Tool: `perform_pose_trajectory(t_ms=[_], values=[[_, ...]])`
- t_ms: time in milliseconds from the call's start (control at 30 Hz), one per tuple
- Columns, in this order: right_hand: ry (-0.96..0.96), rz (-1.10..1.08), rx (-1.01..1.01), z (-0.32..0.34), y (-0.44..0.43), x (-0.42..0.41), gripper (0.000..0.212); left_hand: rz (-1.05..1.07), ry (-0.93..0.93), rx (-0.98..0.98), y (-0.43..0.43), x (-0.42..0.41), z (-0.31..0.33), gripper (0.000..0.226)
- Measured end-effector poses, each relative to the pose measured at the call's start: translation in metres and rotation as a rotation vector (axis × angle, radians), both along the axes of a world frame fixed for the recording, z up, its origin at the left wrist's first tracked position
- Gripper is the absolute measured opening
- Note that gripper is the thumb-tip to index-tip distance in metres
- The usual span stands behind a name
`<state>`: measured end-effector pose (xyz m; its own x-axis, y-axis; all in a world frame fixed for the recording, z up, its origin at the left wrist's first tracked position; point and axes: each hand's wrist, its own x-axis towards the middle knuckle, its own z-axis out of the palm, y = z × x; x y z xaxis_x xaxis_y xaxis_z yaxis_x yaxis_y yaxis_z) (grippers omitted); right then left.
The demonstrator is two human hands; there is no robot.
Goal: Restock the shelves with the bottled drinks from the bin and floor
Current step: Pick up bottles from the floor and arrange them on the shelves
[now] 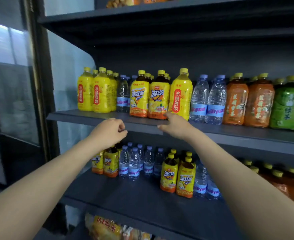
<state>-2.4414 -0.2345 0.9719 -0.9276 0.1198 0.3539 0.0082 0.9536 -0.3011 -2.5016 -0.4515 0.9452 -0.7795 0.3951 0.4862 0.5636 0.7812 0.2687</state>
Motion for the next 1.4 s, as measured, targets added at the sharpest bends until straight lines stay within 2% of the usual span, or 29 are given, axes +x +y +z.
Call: perform_pose_trajectory(t_ms=[200,367,500,600,767,1000,1133,1233,1400], values=[[-0.055,0.122,0.064,-0.033,-0.021,0.026,0.067,0.180,-0.187,-0.149,-0.030,0.070,-0.032,0.042],[-0.184,0.295,0.055,-0.067,-0.051,0.050,0.067,0.339,-0.274,-0.194,-0.064,0.130,-0.055,0.047],[-0.277,0.394,0.079,-0.096,-0.085,0.061,0.058,0.428,-0.311,-0.238,-0.096,0.163,-0.077,0.046],[-0.313,0.448,0.070,-0.119,-0.111,0.061,0.061,0.471,-0.347,-0.266,-0.117,0.179,-0.096,0.047],[-0.432,0.500,0.104,-0.160,-0.156,0.050,0.076,0.498,-0.428,-0.294,-0.153,0.181,-0.141,0.049],[-0.592,0.484,0.103,-0.226,-0.202,0.035,0.062,0.489,-0.577,-0.263,-0.202,0.165,-0.209,0.047],[-0.635,0.454,0.113,-0.264,-0.223,0.023,0.067,0.500,-0.630,-0.234,-0.224,0.149,-0.241,0.048],[-0.686,0.441,0.108,-0.291,-0.233,0.016,0.057,0.501,-0.682,-0.209,-0.230,0.139,-0.266,0.045],[-0.786,0.450,0.100,-0.341,-0.244,-0.002,0.065,0.497,-0.802,-0.154,-0.236,0.124,-0.312,0.041]])
